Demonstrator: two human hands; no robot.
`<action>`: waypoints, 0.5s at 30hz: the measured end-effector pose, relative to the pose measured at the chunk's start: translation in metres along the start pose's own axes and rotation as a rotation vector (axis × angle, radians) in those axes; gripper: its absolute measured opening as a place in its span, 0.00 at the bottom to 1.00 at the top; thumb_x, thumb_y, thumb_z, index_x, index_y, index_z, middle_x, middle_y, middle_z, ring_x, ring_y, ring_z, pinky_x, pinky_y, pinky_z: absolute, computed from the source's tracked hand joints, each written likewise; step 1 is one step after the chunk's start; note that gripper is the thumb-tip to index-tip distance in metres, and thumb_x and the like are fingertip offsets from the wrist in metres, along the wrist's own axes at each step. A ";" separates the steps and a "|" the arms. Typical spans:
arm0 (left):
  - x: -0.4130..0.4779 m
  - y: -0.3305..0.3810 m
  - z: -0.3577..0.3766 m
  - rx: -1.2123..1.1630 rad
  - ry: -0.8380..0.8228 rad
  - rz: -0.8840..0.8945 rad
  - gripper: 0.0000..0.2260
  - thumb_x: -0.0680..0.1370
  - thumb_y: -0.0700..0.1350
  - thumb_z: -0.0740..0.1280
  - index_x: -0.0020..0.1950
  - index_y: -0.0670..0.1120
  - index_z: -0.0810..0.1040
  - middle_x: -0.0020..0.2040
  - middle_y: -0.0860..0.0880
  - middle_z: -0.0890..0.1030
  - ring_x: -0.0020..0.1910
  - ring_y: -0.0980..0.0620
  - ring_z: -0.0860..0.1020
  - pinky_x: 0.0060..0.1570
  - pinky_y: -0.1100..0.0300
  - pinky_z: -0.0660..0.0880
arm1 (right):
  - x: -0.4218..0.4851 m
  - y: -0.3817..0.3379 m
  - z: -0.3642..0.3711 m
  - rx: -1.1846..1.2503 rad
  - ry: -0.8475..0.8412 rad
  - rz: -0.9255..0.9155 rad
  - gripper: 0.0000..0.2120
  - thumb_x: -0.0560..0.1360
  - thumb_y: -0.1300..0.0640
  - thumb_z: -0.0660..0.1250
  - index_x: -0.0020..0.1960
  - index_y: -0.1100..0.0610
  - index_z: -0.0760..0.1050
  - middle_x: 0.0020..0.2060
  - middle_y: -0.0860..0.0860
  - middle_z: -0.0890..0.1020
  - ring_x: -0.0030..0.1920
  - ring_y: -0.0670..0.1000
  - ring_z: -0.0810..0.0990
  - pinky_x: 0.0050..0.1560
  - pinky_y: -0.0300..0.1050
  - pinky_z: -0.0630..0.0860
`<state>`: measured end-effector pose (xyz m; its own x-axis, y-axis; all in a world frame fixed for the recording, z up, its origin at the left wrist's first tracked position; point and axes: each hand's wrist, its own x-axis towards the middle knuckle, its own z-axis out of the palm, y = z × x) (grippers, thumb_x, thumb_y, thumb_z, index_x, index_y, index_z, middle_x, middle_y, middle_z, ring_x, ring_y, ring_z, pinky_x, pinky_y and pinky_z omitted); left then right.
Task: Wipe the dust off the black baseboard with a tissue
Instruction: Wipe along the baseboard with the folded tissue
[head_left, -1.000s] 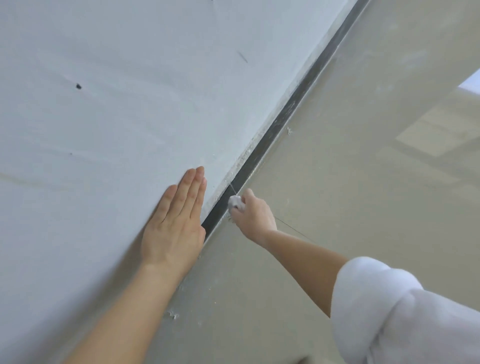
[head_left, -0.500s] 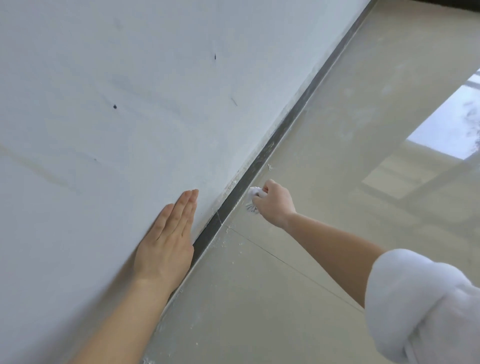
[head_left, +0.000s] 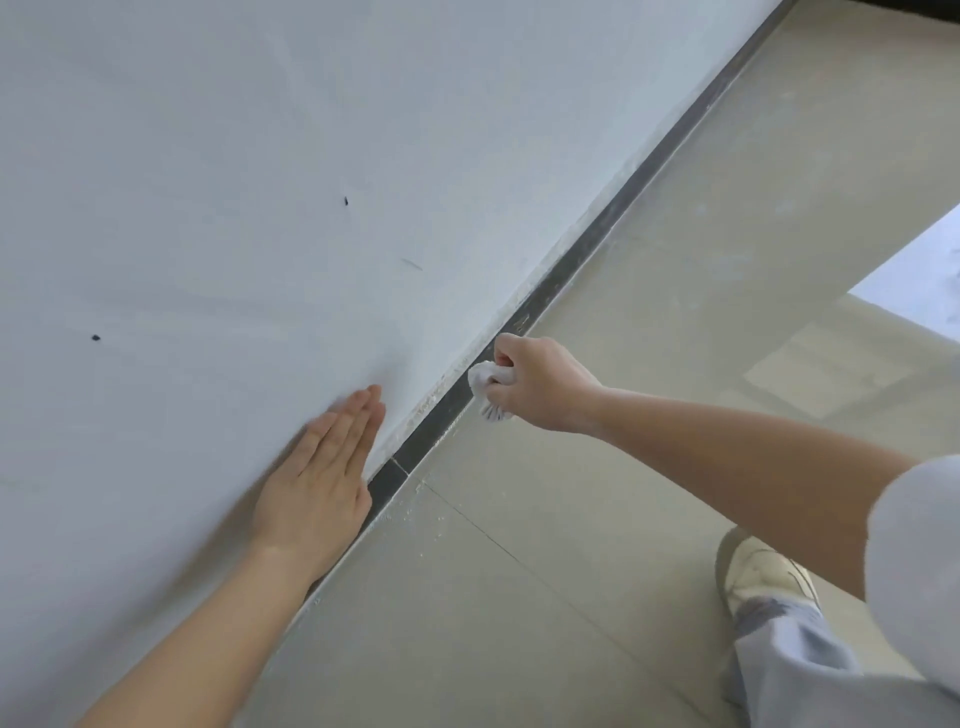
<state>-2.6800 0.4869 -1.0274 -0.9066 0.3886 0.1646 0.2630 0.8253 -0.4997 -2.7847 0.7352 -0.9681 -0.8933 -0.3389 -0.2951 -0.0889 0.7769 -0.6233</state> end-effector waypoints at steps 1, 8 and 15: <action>0.010 0.003 -0.002 0.019 -0.010 -0.006 0.29 0.77 0.46 0.44 0.78 0.38 0.45 0.79 0.43 0.45 0.78 0.47 0.43 0.76 0.53 0.37 | 0.005 0.009 -0.007 0.001 -0.026 -0.007 0.09 0.74 0.54 0.61 0.44 0.60 0.67 0.33 0.52 0.73 0.30 0.51 0.67 0.29 0.43 0.63; 0.058 0.016 -0.012 0.224 -0.072 0.004 0.32 0.77 0.45 0.54 0.79 0.39 0.48 0.79 0.42 0.45 0.78 0.46 0.44 0.76 0.52 0.38 | 0.037 0.050 -0.011 -0.092 -0.156 -0.092 0.08 0.79 0.53 0.56 0.48 0.58 0.61 0.29 0.51 0.72 0.29 0.53 0.70 0.27 0.47 0.60; 0.072 0.024 0.020 0.376 0.046 0.021 0.29 0.78 0.49 0.57 0.78 0.44 0.56 0.79 0.47 0.52 0.77 0.50 0.51 0.75 0.54 0.44 | 0.076 0.077 0.094 0.029 -0.374 -0.096 0.09 0.76 0.52 0.60 0.48 0.58 0.67 0.32 0.50 0.73 0.32 0.51 0.71 0.28 0.42 0.64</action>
<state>-2.7451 0.5265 -1.0446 -0.8844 0.4288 0.1843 0.1343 0.6119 -0.7794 -2.8185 0.7194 -1.1066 -0.6589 -0.5839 -0.4744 -0.1470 0.7183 -0.6800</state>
